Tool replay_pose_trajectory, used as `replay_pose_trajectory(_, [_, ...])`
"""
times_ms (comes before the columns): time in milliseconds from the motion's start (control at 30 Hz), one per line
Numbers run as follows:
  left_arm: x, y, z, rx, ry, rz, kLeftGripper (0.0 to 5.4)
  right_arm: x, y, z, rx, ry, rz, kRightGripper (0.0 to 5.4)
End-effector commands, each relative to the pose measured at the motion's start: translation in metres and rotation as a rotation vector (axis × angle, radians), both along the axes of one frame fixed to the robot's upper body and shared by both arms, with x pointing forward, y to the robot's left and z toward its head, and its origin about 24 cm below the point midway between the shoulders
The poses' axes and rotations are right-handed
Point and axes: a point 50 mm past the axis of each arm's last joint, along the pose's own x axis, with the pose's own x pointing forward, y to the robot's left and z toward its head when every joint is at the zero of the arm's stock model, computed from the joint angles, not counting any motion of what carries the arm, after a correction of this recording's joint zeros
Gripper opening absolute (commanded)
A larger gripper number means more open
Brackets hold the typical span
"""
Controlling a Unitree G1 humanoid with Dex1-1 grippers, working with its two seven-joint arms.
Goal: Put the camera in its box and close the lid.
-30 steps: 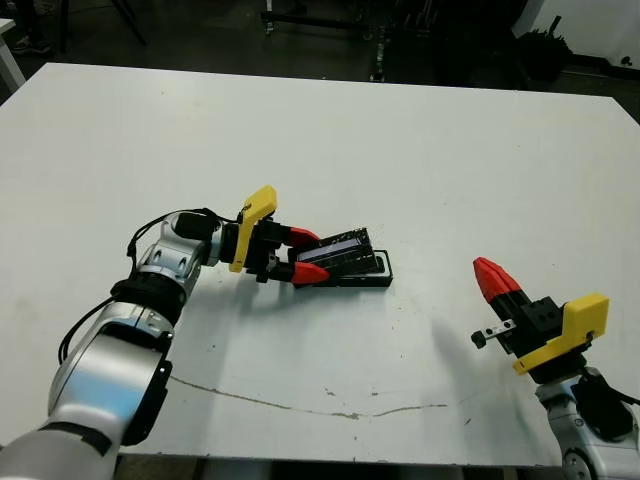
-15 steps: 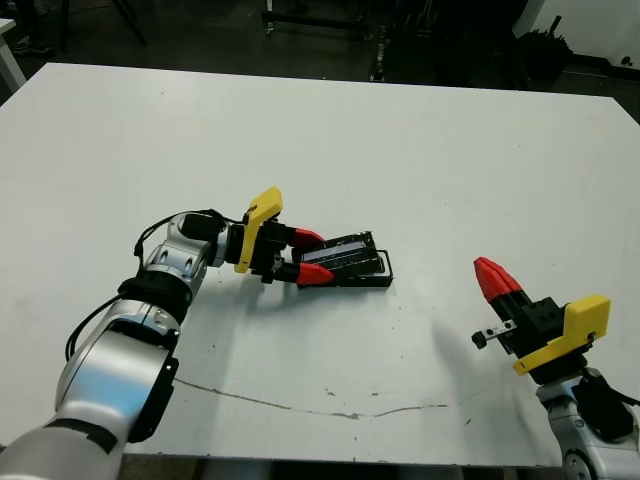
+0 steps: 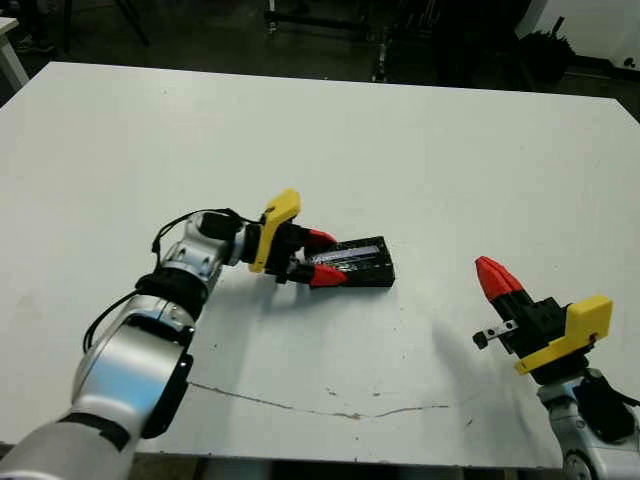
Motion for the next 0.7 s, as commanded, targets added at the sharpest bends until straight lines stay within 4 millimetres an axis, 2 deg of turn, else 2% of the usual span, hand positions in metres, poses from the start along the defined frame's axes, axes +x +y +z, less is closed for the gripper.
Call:
replay_pose_trajectory(33, [-0.016, -0.03, -0.023, 0.042, 0.087, -0.081, 3.15, -0.001, -0.006, 0.002, -0.004, 0.009, -0.015, 0.0])
replay_pose_trajectory(333, [-0.02, -0.044, -0.028, 0.075, 0.088, -0.121, 3.15, -0.001, -0.007, 0.004, -0.01, 0.004, -0.017, 0.0])
replay_pose_trajectory(700, [-0.019, -0.042, -0.029, 0.135, 0.058, -0.116, 3.15, -0.001, -0.006, 0.003, -0.012, 0.003, -0.018, 0.0])
